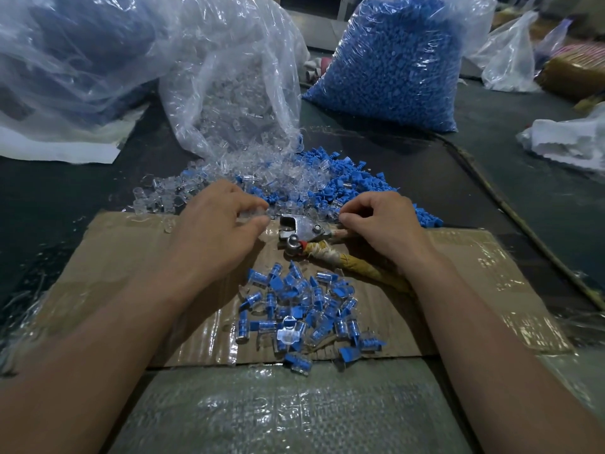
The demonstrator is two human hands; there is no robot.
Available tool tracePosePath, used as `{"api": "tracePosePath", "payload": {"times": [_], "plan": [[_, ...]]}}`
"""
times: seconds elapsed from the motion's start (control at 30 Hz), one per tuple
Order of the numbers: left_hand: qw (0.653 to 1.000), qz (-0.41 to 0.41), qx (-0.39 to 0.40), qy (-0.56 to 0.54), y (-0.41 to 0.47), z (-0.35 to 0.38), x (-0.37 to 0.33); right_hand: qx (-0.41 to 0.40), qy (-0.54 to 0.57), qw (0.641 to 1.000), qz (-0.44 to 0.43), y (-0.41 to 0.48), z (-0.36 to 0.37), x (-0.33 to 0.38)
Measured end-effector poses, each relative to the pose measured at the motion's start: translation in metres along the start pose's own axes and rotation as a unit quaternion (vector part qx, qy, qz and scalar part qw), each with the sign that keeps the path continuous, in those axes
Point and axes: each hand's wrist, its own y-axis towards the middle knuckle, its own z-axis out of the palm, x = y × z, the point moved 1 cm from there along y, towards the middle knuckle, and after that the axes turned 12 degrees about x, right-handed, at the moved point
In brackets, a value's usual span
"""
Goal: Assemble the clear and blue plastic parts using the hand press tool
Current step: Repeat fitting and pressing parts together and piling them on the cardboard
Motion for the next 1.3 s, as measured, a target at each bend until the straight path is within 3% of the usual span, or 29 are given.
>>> {"api": "tracePosePath", "payload": {"times": [0.33, 0.57, 0.9, 1.3], "plan": [[0.992, 0.037, -0.072, -0.093, -0.007, -0.007, -0.011, -0.070, 0.046, 0.996, -0.017, -0.004, -0.003, 0.001], [0.994, 0.042, -0.057, -0.081, -0.008, -0.007, -0.013, -0.031, 0.078, 0.996, -0.002, -0.002, -0.004, -0.002], [0.989, 0.038, -0.041, -0.140, -0.012, -0.007, -0.019, 0.042, 0.029, 0.997, 0.051, 0.005, -0.003, -0.004], [0.974, 0.017, -0.016, -0.224, -0.015, -0.005, -0.024, 0.041, -0.042, 0.998, 0.019, 0.008, -0.002, -0.003]]}}
